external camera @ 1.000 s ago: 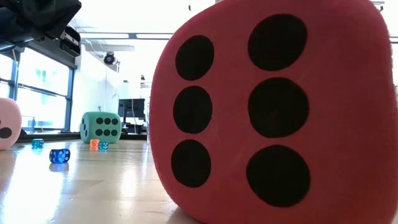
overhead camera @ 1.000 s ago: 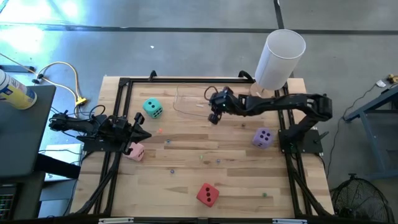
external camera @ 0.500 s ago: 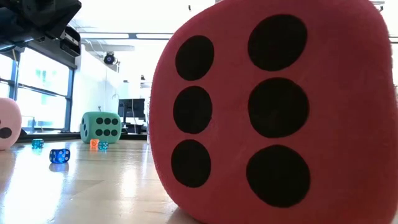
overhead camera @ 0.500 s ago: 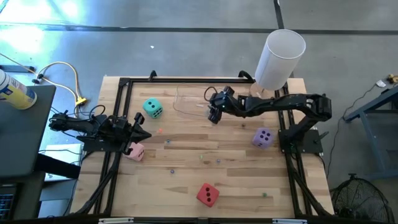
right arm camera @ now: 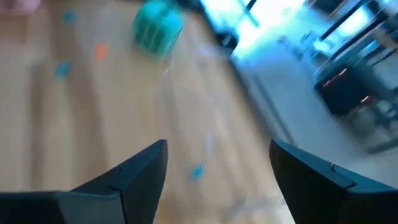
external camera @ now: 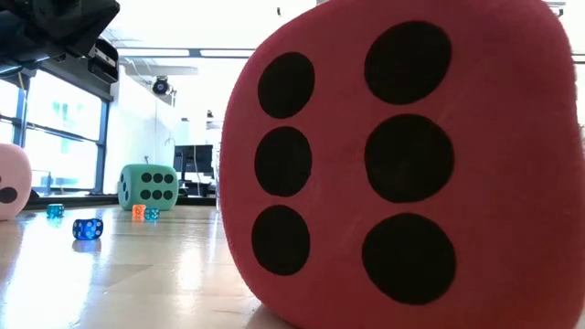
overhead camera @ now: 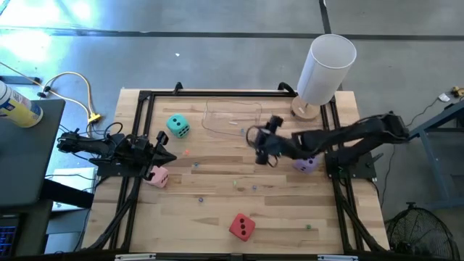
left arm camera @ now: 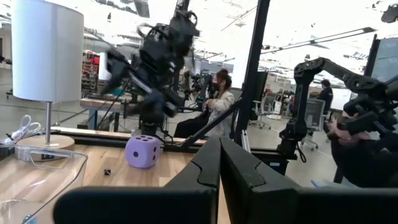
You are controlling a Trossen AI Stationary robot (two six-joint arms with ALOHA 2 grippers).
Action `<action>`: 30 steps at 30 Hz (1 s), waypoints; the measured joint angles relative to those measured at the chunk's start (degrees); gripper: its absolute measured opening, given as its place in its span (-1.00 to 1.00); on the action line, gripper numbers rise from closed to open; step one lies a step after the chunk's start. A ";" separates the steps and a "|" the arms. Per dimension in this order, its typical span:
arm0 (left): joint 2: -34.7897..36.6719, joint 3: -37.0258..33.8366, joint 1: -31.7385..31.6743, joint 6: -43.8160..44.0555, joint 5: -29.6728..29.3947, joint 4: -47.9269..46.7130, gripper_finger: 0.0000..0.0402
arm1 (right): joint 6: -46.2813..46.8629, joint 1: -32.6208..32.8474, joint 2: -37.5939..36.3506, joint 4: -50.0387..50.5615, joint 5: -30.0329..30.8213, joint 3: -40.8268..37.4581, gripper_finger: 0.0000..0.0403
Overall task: Pick & Place Dice
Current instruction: Put the large violet dice into the transparent bin
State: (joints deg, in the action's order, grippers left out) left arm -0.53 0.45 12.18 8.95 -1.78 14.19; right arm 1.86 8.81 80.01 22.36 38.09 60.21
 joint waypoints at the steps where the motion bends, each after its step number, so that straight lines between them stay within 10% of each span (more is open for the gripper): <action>1: 0.01 0.00 0.00 0.02 0.00 0.00 -1.00 | 2.59 1.61 -0.51 3.44 0.48 -0.07 0.35; 13: 0.02 0.00 0.00 0.02 0.00 -0.02 -1.00 | 37.44 20.63 -9.03 23.73 27.71 -0.02 0.36; 23: 0.00 0.00 -0.02 0.02 0.00 -0.02 -1.00 | 37.49 23.83 -9.55 25.31 28.73 -0.02 0.36; 30: 0.02 0.00 -0.02 0.00 0.00 -0.02 -1.00 | 31.96 21.70 -9.27 22.64 13.09 -0.02 0.61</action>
State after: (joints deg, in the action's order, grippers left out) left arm -0.51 0.45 12.16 8.95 -1.78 14.17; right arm 33.82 30.51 70.74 45.01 51.18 60.18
